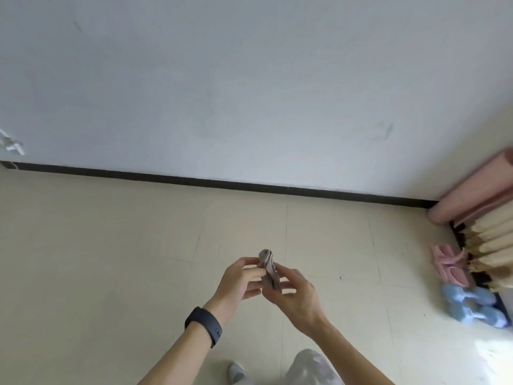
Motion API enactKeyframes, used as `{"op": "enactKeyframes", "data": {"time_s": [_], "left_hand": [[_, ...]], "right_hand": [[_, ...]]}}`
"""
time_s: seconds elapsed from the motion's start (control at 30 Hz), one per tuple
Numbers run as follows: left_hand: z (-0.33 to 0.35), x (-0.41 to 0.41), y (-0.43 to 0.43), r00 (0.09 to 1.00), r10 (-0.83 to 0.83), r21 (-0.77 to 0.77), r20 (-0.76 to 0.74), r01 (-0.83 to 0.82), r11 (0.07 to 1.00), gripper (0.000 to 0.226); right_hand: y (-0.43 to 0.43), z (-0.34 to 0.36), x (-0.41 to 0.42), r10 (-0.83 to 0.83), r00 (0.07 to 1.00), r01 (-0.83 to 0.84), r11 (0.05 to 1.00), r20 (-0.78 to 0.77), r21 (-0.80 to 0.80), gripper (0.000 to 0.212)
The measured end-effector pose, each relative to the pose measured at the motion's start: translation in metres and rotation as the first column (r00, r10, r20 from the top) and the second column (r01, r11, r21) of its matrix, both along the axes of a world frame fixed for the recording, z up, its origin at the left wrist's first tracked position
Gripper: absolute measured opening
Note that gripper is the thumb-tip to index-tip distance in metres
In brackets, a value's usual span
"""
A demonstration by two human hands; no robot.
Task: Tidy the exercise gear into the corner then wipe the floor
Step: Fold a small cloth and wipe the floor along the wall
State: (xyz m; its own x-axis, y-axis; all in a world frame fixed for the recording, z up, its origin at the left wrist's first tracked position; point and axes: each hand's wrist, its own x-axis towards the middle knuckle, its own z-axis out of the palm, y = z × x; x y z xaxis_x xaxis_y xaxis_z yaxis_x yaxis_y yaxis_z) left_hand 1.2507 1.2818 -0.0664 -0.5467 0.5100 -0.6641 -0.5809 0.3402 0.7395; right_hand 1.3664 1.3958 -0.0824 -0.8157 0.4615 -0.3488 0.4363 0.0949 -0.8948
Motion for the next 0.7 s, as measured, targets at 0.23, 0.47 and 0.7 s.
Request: {"op": "enactKeyframes", "data": {"time_s": [0.23, 0.47, 0.7], "left_hand": [[-0.022, -0.049, 0.074, 0.906, -0.401, -0.194, -0.136, 0.373, 0.907, 0.014], [-0.065, -0.1, 0.177, 0.717, -0.636, -0.364, -0.284, 0.533, 0.764, 0.025], [-0.143, -0.16, 0.325, 0.837, -0.514, -0.414, -0.185, 0.408, 0.813, 0.015]], "right_hand": [[0.065, -0.028, -0.022, -0.164, 0.978, 0.161, 0.986, 0.128, 0.036, 0.018], [0.18, -0.073, -0.058, 0.012, 0.968, 0.02, 0.992, 0.249, -0.125, 0.011], [0.325, -0.138, -0.113, -0.039, 0.956, 0.083, 0.987, 0.289, -0.14, 0.03]]}}
